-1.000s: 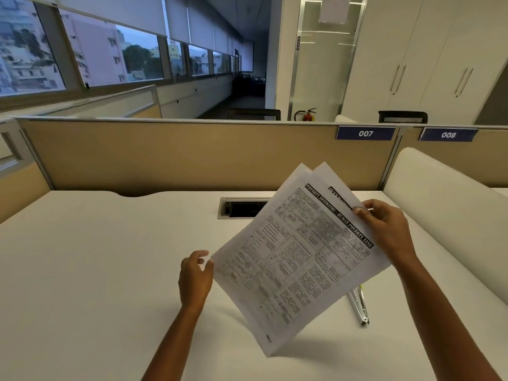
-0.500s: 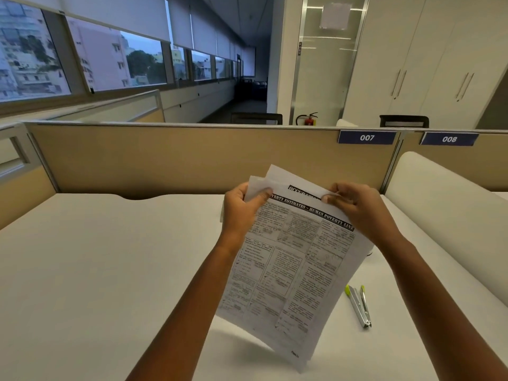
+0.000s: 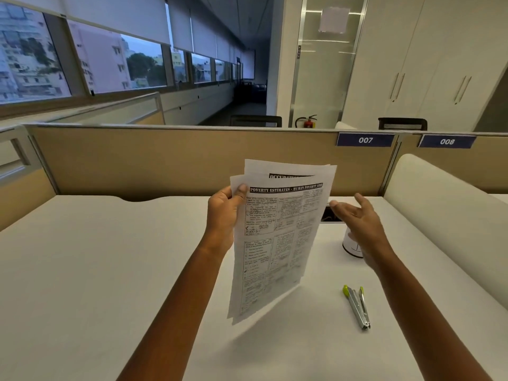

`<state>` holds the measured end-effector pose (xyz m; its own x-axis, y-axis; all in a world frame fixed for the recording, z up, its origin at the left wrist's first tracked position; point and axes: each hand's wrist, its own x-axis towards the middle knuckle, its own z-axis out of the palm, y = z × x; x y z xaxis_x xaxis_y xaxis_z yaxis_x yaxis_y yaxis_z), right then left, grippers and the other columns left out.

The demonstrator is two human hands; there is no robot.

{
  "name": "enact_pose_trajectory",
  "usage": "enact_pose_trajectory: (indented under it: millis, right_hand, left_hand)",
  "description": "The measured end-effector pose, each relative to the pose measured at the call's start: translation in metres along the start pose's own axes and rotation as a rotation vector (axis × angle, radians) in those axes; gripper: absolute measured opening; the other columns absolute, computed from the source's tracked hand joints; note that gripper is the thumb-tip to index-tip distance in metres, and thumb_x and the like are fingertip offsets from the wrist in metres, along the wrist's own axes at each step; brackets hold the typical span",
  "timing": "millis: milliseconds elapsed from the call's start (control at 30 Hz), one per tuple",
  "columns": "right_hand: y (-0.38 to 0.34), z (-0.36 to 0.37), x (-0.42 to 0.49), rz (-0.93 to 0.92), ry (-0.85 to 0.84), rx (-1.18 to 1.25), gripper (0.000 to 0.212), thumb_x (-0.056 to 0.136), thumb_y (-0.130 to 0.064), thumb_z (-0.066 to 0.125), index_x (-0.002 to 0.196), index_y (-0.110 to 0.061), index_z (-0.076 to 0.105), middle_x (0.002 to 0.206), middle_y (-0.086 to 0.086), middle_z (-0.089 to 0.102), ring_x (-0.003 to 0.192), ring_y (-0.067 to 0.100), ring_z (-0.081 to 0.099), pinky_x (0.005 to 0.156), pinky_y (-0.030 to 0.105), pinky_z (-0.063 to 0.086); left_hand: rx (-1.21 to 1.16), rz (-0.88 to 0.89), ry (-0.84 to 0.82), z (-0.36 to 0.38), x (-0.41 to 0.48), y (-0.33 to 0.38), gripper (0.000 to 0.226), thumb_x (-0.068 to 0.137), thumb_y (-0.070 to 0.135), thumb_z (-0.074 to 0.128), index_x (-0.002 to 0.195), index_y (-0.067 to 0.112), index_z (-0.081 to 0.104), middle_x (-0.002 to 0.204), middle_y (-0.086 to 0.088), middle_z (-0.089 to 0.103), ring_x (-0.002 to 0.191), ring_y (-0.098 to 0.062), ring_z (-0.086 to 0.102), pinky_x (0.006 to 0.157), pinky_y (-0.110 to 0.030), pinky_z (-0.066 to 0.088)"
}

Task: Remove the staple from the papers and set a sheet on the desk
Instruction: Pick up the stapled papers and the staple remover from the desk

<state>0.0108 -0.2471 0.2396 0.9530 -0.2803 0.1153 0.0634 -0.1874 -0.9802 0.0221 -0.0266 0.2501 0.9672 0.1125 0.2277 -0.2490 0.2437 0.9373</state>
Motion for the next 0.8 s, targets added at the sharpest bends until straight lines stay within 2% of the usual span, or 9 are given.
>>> enact_pose_trajectory:
  millis: [167,267,300,433,533,600,667,733,800]
  right_hand:
    - [0.005,0.004,0.003,0.105,-0.144,0.130,0.070,0.084,-0.027,0.059,0.143,-0.014,0.023,0.143,0.011,0.041,0.134,0.027,0.034,0.106,0.055,0.026]
    - [0.005,0.007,0.004,0.114,-0.272,0.151,0.062,0.082,-0.022,0.060,0.138,-0.013,0.034,0.113,-0.002,0.059,0.125,0.025,0.043,0.107,0.065,0.020]
    - [0.005,0.008,0.004,0.093,-0.296,0.155,0.061,0.080,-0.022,0.062,0.135,-0.014,0.038,0.110,-0.002,0.061,0.120,0.024,0.046,0.107,0.066,0.020]
    - [0.004,0.006,0.007,0.054,-0.292,0.168,0.088,0.065,-0.033,0.072,0.140,-0.023,0.028,0.144,0.009,0.040,0.130,0.030,0.038,0.105,0.064,0.020]
    - [0.010,0.003,0.010,0.060,-0.434,0.240,0.108,0.041,-0.053,0.083,0.135,-0.024,0.037,0.130,0.003,0.058,0.125,0.028,0.047,0.102,0.070,0.023]
    - [0.014,0.003,0.010,0.047,-0.501,0.281,0.097,0.035,-0.053,0.086,0.120,-0.018,0.054,0.112,0.001,0.069,0.112,0.023,0.058,0.095,0.062,0.041]
    - [0.015,0.002,0.010,-0.012,-0.488,0.387,0.079,0.029,-0.049,0.088,0.098,-0.017,0.067,0.093,-0.003,0.075,0.092,0.016,0.068,0.077,0.040,0.058]
    - [0.009,0.001,0.006,-0.105,-0.426,0.514,0.064,0.029,-0.045,0.089,0.084,-0.018,0.071,0.082,-0.004,0.077,0.079,0.012,0.071,0.063,0.027,0.059]
    - [0.002,0.003,0.001,-0.224,-0.319,0.532,0.046,0.039,-0.039,0.086,0.079,-0.020,0.073,0.077,-0.007,0.077,0.072,0.011,0.072,0.060,0.025,0.059]
  left_hand:
    - [-0.031,0.001,-0.091,-0.005,0.003,-0.001,0.020,0.090,0.019,0.046,0.084,0.022,0.065,0.075,0.009,0.073,0.072,-0.007,0.068,0.067,-0.025,0.057]
    - [-0.046,0.006,-0.114,-0.006,0.005,0.000,0.019,0.089,0.019,0.046,0.084,0.021,0.064,0.070,0.011,0.074,0.070,-0.006,0.069,0.063,-0.022,0.058]
    - [-0.046,0.009,-0.118,-0.006,0.007,0.000,0.019,0.089,0.019,0.046,0.084,0.020,0.064,0.069,0.011,0.074,0.069,-0.006,0.069,0.063,-0.021,0.058]
    - [-0.069,0.011,-0.168,-0.008,0.011,0.004,0.020,0.091,0.018,0.043,0.088,0.021,0.062,0.071,0.013,0.074,0.075,-0.007,0.067,0.069,-0.023,0.057]
    - [-0.093,0.026,-0.203,-0.010,0.014,0.007,0.022,0.092,0.017,0.040,0.089,0.020,0.062,0.071,0.013,0.074,0.075,-0.006,0.067,0.069,-0.023,0.057]
    - [-0.108,0.035,-0.171,-0.009,0.015,0.007,0.022,0.092,0.016,0.040,0.086,0.020,0.062,0.066,0.013,0.073,0.068,-0.003,0.067,0.063,-0.019,0.058]
    - [-0.092,0.045,-0.083,-0.007,0.015,0.007,0.020,0.091,0.016,0.044,0.084,0.019,0.062,0.063,0.013,0.072,0.063,-0.001,0.067,0.059,-0.017,0.057]
    - [-0.045,0.037,0.015,-0.004,0.014,0.005,0.018,0.091,0.017,0.045,0.088,0.015,0.062,0.068,0.009,0.072,0.063,-0.003,0.067,0.055,-0.017,0.056]
    - [0.074,0.029,0.141,-0.001,0.015,0.003,0.023,0.092,0.020,0.044,0.106,0.009,0.057,0.094,-0.002,0.068,0.077,-0.007,0.065,0.058,-0.016,0.052]
